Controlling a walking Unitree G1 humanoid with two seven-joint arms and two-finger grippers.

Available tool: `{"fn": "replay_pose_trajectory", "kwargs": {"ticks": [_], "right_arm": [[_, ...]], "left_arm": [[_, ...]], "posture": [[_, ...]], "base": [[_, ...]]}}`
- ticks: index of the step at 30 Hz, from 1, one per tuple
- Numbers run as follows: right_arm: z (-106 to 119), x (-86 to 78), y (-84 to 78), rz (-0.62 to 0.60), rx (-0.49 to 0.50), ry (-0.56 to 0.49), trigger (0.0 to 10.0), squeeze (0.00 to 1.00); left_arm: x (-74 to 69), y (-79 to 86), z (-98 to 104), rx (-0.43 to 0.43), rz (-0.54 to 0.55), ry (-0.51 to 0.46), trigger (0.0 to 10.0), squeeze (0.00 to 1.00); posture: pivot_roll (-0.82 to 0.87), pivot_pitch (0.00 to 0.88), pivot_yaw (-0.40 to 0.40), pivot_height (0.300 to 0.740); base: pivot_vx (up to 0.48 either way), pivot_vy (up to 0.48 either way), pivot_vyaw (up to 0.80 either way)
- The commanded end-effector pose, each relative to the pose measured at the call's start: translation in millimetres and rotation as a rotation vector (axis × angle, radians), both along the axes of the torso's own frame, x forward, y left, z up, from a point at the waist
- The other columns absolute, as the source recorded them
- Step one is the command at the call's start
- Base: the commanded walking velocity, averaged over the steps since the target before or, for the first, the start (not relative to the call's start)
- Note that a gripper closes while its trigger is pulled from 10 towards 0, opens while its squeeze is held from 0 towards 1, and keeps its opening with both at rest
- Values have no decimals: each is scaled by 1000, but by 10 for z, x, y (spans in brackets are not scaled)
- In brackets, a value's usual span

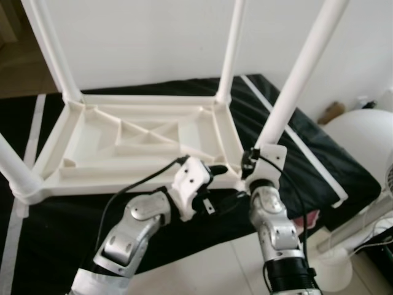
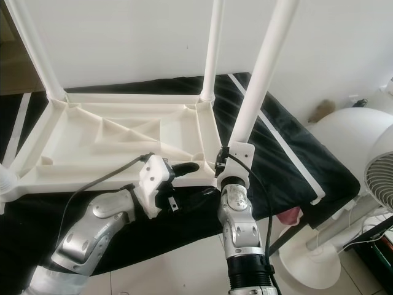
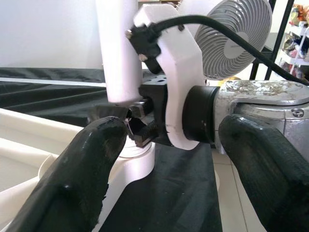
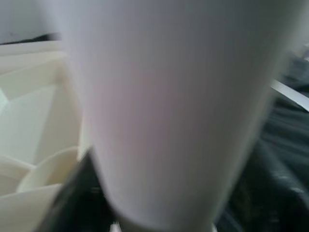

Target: Building children table

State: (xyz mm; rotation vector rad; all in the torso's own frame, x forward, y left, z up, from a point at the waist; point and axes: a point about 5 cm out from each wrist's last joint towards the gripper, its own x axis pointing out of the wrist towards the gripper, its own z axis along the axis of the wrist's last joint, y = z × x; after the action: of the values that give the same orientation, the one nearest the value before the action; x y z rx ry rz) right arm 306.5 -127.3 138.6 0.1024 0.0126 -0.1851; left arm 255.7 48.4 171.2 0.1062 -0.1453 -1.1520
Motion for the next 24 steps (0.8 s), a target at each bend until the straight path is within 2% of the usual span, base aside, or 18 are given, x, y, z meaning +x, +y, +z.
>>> {"fn": "replay_pose_trajectory", "kwargs": {"ticks": [1,6,9,18,19,22,23,24], "right_arm": [[-23,-44,-33,3,6,6,10000,1000],[4,-48,-34,19,3,-9,10000,1000],[54,-65,-107,96,-30,-54,10000,1000],[22,-109,-216,171,-43,-75,10000,1000],[23,-113,-226,188,-41,-79,10000,647],[23,-116,-232,200,-39,-81,10000,647],[20,-117,-249,227,-30,-87,10000,0],[13,-116,-275,258,-42,-91,10000,0]], "left_arm": [[15,6,24,3,-1,-3,10000,0],[16,10,28,2,2,-4,10000,0],[10,-3,25,-1,11,-2,10000,0],[-13,46,-38,16,17,13,10000,0],[-8,62,-39,17,23,14,10000,0],[-3,74,-39,17,28,15,10000,0],[0,86,-47,22,34,15,10000,0],[-3,94,-55,26,36,16,10000,0]], "posture": [[-32,34,-28,740],[-31,37,-27,740],[-32,44,-35,740],[-28,45,-48,740],[-28,44,-48,740],[-28,44,-48,740],[-29,43,-47,740],[-30,44,-46,740]], "base": [[0,0,0],[0,0,0],[0,0,0],[0,0,0],[0,0,0],[0,0,0],[0,0,0],[0,0,0]]}}
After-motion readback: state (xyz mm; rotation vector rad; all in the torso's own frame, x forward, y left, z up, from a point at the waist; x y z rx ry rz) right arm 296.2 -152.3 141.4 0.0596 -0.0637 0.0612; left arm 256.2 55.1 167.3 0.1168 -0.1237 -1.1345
